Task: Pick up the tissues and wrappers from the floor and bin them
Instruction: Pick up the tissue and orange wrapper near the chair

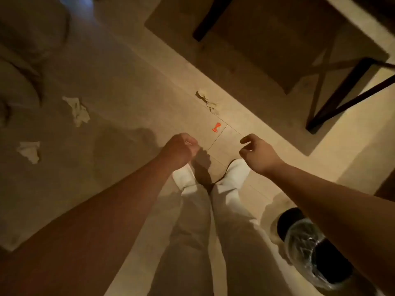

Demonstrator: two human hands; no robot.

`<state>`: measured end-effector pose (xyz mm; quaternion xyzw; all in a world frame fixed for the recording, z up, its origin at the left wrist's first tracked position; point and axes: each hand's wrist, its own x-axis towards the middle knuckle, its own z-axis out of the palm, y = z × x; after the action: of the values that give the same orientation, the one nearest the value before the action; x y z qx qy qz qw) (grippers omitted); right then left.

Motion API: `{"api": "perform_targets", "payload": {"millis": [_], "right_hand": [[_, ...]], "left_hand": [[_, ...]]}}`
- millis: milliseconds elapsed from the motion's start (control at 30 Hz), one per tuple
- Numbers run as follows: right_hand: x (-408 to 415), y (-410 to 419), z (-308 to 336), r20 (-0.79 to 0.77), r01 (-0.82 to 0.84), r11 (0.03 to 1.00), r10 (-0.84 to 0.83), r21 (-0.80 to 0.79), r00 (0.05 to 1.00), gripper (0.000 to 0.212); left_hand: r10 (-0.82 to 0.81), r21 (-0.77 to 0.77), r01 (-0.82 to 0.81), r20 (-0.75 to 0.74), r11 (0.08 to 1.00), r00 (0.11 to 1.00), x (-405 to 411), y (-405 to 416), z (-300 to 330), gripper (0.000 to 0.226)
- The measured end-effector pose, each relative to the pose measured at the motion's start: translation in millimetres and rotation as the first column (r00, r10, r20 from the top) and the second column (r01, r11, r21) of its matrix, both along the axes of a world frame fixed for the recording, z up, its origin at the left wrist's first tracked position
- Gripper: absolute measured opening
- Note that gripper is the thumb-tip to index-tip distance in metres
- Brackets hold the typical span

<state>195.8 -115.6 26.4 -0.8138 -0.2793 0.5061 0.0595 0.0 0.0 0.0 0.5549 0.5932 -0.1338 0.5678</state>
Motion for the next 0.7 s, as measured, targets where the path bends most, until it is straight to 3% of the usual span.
{"api": "perform_targets", "payload": {"millis": [233, 433, 567, 700], "right_hand": [[24.8, 47.2, -201.9, 0.041, -0.152, 0.986, 0.155, -0.073, 0.987, 0.044], [32.5, 70.8, -358.4, 0.063, -0.194, 0.981, 0.195, -0.025, 0.979, 0.054], [31.0, 76.6, -422.8, 0.178, -0.229, 0.972, 0.215, 0.061, 0.960, 0.074], [31.0, 84.2, -456.7, 0.329, -0.321, 0.941, 0.271, 0.106, 0.904, 0.070]], "left_hand": [[-0.162, 0.204, 0.166, -0.033, 0.965, 0.986, 53.8, 54.1, -188.1, 0.028], [-0.368, 0.360, 0.373, -0.083, 0.855, 0.926, 105.2, 89.7, -331.4, 0.044], [-0.438, 0.450, 0.410, -0.045, 0.793, 0.898, 134.5, 103.5, -399.7, 0.058], [-0.509, 0.533, 0.541, -0.222, 0.650, 0.831, 150.5, 113.0, -432.9, 0.058]]}}
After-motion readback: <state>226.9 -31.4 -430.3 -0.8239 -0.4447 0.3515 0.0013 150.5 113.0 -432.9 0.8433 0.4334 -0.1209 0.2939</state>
